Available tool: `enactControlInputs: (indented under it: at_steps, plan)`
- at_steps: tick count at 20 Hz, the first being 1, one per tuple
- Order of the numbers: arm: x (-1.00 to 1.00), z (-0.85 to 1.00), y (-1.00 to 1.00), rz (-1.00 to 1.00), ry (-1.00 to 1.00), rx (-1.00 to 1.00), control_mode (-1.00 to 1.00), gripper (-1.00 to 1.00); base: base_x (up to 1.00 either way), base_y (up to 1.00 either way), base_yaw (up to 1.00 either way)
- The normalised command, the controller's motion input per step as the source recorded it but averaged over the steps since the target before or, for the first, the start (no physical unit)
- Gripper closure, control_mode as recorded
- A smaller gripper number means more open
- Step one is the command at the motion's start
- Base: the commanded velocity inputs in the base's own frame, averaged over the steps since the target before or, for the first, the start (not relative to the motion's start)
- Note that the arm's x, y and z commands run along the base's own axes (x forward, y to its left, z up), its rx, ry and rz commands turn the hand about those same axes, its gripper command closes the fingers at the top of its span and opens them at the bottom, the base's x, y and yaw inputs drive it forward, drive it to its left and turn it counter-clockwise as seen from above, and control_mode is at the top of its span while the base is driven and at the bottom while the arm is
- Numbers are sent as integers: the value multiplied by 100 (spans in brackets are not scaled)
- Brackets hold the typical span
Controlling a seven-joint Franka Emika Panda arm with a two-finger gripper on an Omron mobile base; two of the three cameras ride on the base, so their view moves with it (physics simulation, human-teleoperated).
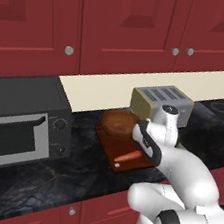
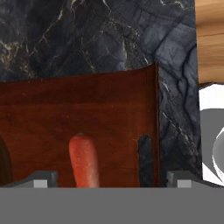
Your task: Place the two vegetables and bowl onto the tray for setting up a vegetable dip station.
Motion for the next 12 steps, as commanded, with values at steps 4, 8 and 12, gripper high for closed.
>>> enactControlInputs:
  at_steps: [4, 8, 12]
  plan:
    - [-16, 19, -25, 1, 3, 0, -100, -100, 0, 0, 0]
    - [-5, 17, -24, 6, 2, 0, -100, -100, 0, 0, 0]
    - [-1, 18, -22, 26, 2, -1, -100, -100, 0, 0, 0]
